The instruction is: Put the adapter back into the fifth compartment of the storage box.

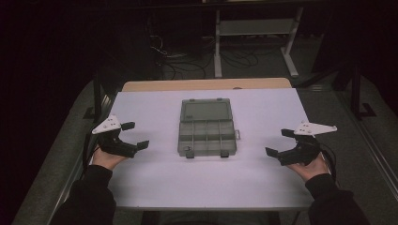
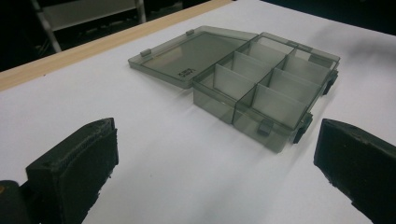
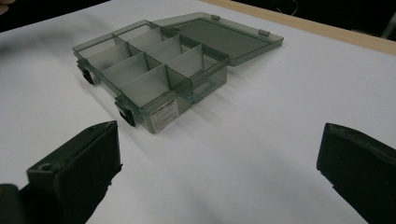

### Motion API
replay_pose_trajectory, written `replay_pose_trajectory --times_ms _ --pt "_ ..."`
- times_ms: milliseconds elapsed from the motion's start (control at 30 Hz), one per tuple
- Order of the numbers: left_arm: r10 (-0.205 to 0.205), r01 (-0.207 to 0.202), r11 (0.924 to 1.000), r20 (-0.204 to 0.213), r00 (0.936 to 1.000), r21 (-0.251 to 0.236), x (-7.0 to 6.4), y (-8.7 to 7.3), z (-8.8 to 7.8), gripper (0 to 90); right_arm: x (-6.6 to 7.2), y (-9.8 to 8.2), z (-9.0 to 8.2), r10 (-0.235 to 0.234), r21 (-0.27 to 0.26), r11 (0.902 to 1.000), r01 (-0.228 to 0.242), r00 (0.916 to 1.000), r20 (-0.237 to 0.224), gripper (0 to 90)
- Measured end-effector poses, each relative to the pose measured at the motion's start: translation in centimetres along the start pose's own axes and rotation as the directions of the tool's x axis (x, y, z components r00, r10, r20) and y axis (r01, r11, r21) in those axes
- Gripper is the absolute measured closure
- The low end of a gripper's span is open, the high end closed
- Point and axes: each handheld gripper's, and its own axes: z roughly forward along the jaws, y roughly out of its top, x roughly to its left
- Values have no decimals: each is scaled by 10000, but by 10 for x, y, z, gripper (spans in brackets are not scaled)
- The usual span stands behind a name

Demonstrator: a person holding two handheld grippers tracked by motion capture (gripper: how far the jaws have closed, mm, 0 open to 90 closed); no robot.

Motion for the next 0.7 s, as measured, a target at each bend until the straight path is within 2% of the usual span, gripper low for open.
replay_pose_trajectory --times_ms 167,333,500,700 --pt "-168 169 9996 30 9999 -231 -1 -6 -7 0 0 0 0 11 15 10000 -11 10000 24 0" --pt "-245 235 9983 -186 9995 -528 -5 -12 -15 0 0 -1 -1 21 -16 10000 -20 10000 74 0" --pt "-392 365 9975 -419 9984 -612 -3 -20 -22 0 0 -1 -1 62 -1 10000 -62 9999 100 0" --pt "-459 427 9971 -499 9977 -635 -1 -24 -22 0 0 -2 -1 110 13 9999 -110 9999 59 0"
